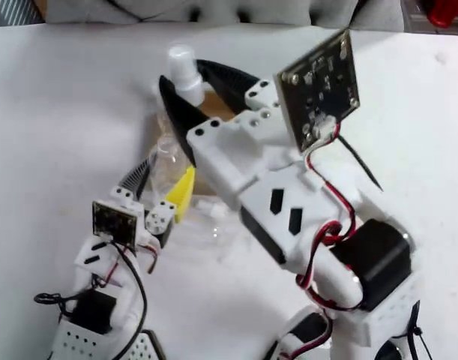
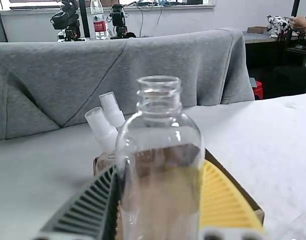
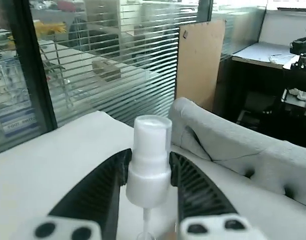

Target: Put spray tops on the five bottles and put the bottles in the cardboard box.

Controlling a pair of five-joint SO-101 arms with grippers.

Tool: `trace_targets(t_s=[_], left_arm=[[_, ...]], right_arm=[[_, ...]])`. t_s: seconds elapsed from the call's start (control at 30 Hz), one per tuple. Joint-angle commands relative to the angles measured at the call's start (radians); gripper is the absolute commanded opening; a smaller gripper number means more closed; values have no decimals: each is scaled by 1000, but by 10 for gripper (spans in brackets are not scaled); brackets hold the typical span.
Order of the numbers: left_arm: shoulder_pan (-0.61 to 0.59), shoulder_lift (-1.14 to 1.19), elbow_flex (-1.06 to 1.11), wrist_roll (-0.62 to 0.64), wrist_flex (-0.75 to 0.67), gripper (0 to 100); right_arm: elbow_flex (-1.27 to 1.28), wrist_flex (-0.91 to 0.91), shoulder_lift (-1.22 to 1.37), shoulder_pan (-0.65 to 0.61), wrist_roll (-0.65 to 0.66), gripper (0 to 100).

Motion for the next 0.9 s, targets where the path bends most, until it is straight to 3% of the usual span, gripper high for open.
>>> trace_targets(t_s=[0.0, 0.2, 0.37, 0.6, 0.87], left_arm=[[-8, -10, -8, -14, -38, 20], [-7, -10, -8, -14, -38, 20], [-1, -10, -6, -14, -38, 20], [-7, -10, -6, -14, -38, 20], [-5, -10, 12, -14, -38, 20]], right_arm=[[-87, 47, 12, 16, -11, 15], [-86, 25, 42, 13, -17, 15], [-61, -94, 107, 18, -193, 15], [34, -173, 170, 13, -98, 15], [35, -249, 166, 35, -245, 15]])
